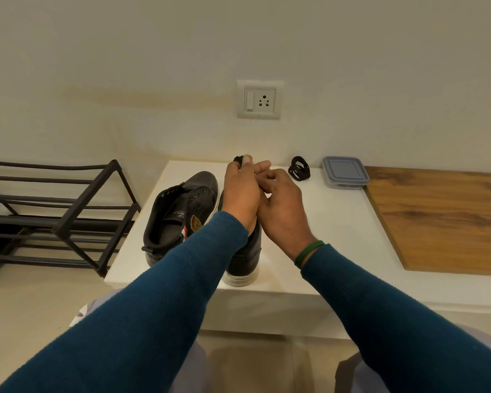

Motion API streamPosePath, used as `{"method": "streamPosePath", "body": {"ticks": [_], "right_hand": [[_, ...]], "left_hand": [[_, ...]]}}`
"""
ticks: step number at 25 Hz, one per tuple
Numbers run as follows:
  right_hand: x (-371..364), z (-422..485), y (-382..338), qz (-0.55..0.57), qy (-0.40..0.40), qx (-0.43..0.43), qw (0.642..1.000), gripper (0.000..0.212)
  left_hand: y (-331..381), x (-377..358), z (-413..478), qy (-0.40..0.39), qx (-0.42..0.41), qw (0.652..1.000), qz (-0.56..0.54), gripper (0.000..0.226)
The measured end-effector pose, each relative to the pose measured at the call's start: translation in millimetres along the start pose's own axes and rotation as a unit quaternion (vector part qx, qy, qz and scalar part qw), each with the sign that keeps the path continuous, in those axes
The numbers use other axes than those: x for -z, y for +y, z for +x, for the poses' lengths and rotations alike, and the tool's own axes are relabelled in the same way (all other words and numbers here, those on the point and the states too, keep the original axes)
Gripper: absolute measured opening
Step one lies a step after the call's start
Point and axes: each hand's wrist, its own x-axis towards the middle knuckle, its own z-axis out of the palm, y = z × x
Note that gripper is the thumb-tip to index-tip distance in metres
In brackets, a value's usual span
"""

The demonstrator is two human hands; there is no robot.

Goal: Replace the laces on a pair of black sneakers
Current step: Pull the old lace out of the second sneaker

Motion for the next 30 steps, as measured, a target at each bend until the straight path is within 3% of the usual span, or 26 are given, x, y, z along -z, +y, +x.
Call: {"method": "streamPosePath", "body": {"ticks": [3, 9, 13, 15, 17, 21, 27, 30], "right_hand": [[11, 6, 4, -0.019, -0.001, -0.021, 1.000, 0.025], [21, 13, 8, 0.063, -0.002, -0.054, 0.997, 0.018], [31, 21, 25, 0.161, 0.055, -0.147, 0.974, 0.015], [37, 30, 43, 0.226, 0.098, -0.228, 0.942, 0.014], [35, 36, 61, 0.275, 0.110, -0.313, 0.902, 0.011], [7, 56, 84, 0.253, 0.085, -0.369, 0.890, 0.012], [-32, 140, 106, 0.377, 0.116, -0.403, 0.826, 0.009], [-62, 155, 130, 0.224, 0.117, -0.450, 0.856, 0.044]], "left_hand": [[-2, 2, -2, -0.020, 0.035, 0.999, -0.017, 0.024], [8, 5, 2, -0.084, 0.069, 0.994, 0.010, 0.033], [18, 7, 4, -0.155, 0.093, 0.982, 0.053, 0.028], [24, 13, 7, -0.201, 0.105, 0.968, 0.106, 0.030], [27, 18, 11, -0.206, 0.064, 0.949, 0.228, 0.026], [21, 30, 24, -0.136, -0.110, 0.878, 0.445, 0.026], [12, 42, 37, -0.177, -0.155, 0.827, 0.511, 0.025], [11, 41, 44, -0.177, -0.154, 0.826, 0.512, 0.025]]}}
